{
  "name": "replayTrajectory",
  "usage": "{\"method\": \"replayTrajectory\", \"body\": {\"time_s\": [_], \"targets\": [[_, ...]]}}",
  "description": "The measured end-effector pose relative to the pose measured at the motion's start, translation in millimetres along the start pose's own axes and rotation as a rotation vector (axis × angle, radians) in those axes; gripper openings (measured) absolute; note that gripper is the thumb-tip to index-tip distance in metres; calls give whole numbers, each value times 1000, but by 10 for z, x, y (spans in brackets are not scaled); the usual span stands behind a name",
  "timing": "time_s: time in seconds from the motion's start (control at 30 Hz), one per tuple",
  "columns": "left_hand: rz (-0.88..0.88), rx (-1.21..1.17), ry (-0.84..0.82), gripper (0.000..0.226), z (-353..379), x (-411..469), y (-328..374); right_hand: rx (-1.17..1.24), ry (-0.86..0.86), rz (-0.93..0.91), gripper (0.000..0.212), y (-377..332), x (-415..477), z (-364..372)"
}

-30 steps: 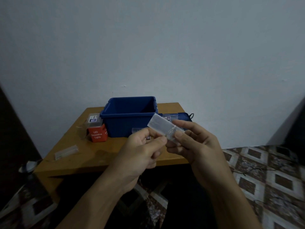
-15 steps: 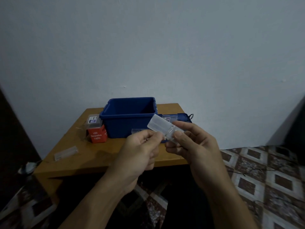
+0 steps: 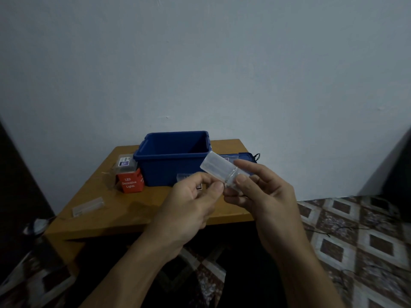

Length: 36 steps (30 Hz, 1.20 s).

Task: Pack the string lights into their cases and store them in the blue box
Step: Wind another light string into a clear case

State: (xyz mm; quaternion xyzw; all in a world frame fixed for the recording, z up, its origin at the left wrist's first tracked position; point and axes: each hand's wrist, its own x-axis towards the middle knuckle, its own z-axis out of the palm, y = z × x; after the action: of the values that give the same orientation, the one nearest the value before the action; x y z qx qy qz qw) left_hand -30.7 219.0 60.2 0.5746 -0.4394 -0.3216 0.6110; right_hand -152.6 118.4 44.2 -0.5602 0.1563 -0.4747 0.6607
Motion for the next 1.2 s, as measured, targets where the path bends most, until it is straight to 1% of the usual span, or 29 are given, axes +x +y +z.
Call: {"method": "replayTrajectory", "body": {"time_s": [0.2, 0.3, 0.37, 0.47, 0.57, 0.67, 0.77, 0.83, 0.9, 1.03, 1.1, 1.2], "targets": [[1, 75, -93, 15, -31, -8, 14, 26, -2, 21, 21, -20, 1, -13], [21, 101, -127, 23, -26, 16, -12, 40, -6, 39, 22, -25, -5, -14], [34, 150, -117, 23, -36, 37, -43, 41, -6, 48, 23, -28, -8, -10], [-5, 273, -92, 18, -91, 87, -96, 95, -11, 62, 27, -37, 1, 3], [-56, 389, -66, 24, -139, 116, -143, 162, -13, 72, 32, -61, 17, -17], [-113, 389, -17, 26, -184, 135, -151, 181, -60, 108, 33, -94, 21, -60], [-156, 349, -26, 35, -210, 165, -140, 221, -137, 174, 35, -114, 19, -92], [-171, 338, -41, 35, -233, 182, -120, 237, -214, 202, 35, -115, 15, -100], [-199, 305, -70, 29, -285, 214, -89, 212, -291, 212, 31, -117, 4, -106], [-277, 87, -137, 19, -395, 320, 50, 119, -422, 238, 21, -121, -24, -135], [-289, 104, -162, 24, -408, 353, 170, 23, -452, 233, 19, -129, -39, -139], [-266, 212, -119, 28, -391, 365, 368, -176, -420, 208, 20, -149, -50, -129]]}}
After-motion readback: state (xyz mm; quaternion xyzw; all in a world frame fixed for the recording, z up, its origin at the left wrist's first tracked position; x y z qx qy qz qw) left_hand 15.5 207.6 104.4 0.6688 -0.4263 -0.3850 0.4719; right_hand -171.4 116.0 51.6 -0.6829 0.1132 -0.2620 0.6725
